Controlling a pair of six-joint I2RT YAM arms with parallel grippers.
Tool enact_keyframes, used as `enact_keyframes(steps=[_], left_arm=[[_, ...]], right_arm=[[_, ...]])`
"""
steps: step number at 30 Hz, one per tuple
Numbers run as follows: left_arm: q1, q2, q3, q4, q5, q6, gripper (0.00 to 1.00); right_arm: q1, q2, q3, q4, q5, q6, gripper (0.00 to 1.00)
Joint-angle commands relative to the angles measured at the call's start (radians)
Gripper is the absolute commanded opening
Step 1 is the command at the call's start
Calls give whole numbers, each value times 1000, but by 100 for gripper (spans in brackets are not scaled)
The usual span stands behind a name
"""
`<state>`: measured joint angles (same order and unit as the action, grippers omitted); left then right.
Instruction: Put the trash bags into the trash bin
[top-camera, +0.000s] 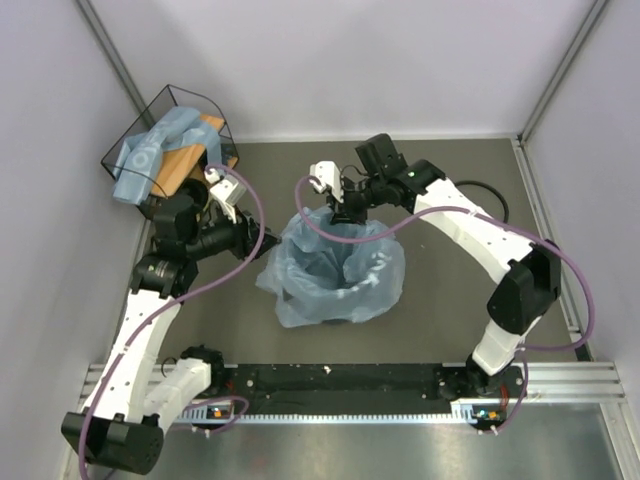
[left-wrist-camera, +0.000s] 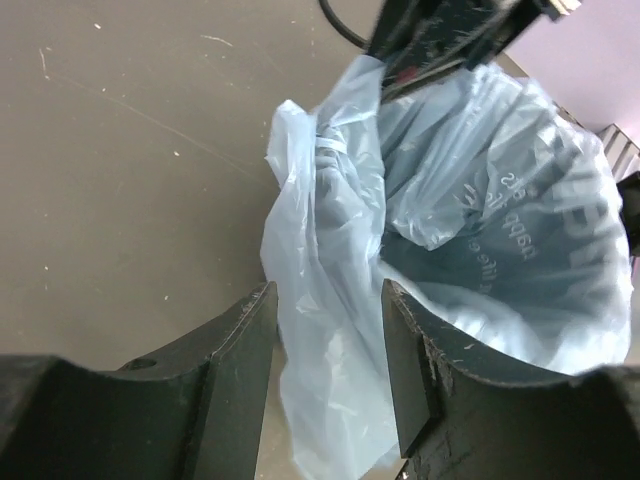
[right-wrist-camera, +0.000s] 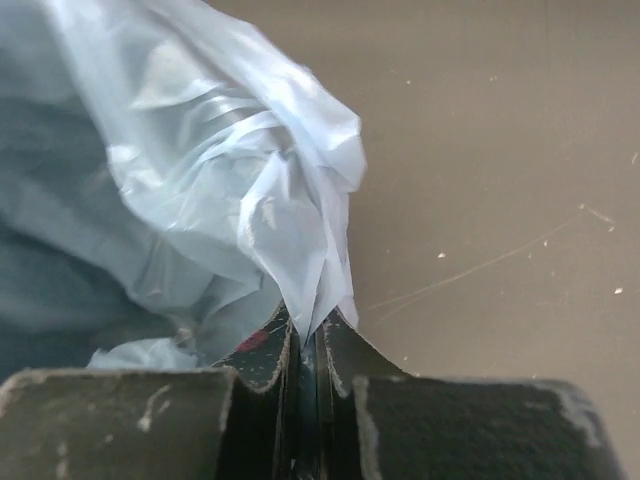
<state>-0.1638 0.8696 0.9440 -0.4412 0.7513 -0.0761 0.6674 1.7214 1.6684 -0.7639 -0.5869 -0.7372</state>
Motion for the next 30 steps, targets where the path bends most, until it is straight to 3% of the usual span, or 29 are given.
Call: enact_keyframes(steps=[1,5,10,11,13,14,17,22,30], left_arm=[[9,28,45,53,-23,12,52],[21,136,134,87,-1,25,52],[20,232,181,150,183,-51,55],[20,245,170,172,186,-79,56],[20,259,148,226,198,-116,56],[18,272,144,245,198,-126,57],[18,313,150,272,203,-174,55],[15,344,154,288,210,-174,53],[-25,440,223,283,220,-156,50]], right_arm=[[9,-95,-44,-18,107,45,0],[9,-180,-128,31,67,24,0],[12,-192,-144,54,102,-7,0],[14,-186,-139,54,117,-2,9],[14,-183,-130,54,133,1,45],[15,-183,-128,55,137,5,56],[14,-187,-121,58,151,27,67],[12,-213,-107,84,127,15,69],[15,-252,-111,104,133,-28,62]])
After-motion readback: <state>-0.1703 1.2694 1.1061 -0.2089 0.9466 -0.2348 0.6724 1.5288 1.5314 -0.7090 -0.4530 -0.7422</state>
